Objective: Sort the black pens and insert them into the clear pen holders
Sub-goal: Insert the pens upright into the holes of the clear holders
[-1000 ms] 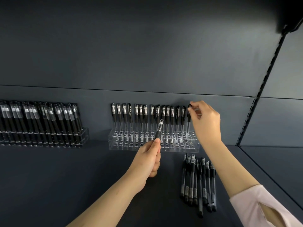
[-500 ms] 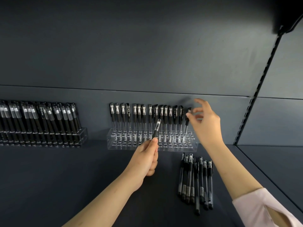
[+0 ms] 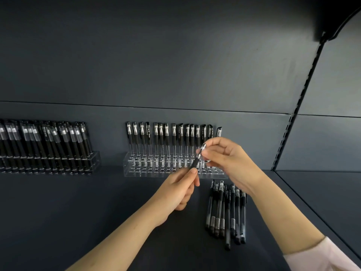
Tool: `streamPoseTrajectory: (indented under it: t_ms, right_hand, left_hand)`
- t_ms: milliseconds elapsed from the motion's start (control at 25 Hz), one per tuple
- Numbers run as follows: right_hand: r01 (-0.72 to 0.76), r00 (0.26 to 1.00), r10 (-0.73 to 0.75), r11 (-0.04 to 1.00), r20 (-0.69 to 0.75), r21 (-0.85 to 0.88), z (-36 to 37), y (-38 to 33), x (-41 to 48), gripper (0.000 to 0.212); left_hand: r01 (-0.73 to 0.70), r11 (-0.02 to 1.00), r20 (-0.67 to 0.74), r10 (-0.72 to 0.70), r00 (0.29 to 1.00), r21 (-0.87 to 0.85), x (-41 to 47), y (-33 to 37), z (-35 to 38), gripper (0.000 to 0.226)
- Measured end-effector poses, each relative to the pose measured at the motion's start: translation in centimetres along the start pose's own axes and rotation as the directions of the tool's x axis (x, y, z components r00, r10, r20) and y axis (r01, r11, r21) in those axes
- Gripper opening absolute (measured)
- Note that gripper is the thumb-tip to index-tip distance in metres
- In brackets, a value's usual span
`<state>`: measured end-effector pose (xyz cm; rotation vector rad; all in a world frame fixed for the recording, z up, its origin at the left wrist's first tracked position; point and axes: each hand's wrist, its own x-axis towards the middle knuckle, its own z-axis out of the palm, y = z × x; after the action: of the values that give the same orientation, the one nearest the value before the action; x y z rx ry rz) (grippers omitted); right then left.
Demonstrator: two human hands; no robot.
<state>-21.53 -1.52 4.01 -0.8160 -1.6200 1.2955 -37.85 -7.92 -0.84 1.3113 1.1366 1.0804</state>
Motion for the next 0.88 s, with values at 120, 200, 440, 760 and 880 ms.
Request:
streamPoseTrajectory:
  t_ms: [120,200,440,760,880]
  right_hand:
    - [0.003,1.000,-0.002,0.999,-0.023,0.043,0.1,0.0,0.1,0.031]
    - [0.059,0.982,-0.051,0.998,-0.183,0.038,-0.4,-0.4,0.3,0.022]
    - [0.250,0.687,-0.332,0.943,-0.647,-0.218,-4.4,-1.1,0.6,0.014]
    - [0.231,0.668,-0.461,0.875,-0.584,-0.426,-4.2,-0.3,1.9,0.012]
    - [0.226,0.684,-0.480,0.855,-0.550,-0.466,-3.8,-0.3,2.4,0.012]
  left_hand:
    - [-0.104,0.966,-0.030,0.114,0.993,0.235,-0.3,0.1,0.4,0.028]
    - [-0.202,0.824,-0.069,0.280,0.958,0.530,0.1,-0.5,0.1,0.029]
    - [0.001,0.283,-0.101,0.338,0.936,0.959,1.3,-1.9,-1.7,0.072]
    - [0.070,0.180,-0.113,0.239,0.964,0.981,1.6,-2.7,-1.9,0.073]
    - [0.068,0.178,-0.110,0.241,0.964,0.982,1.6,-2.6,-1.9,0.072]
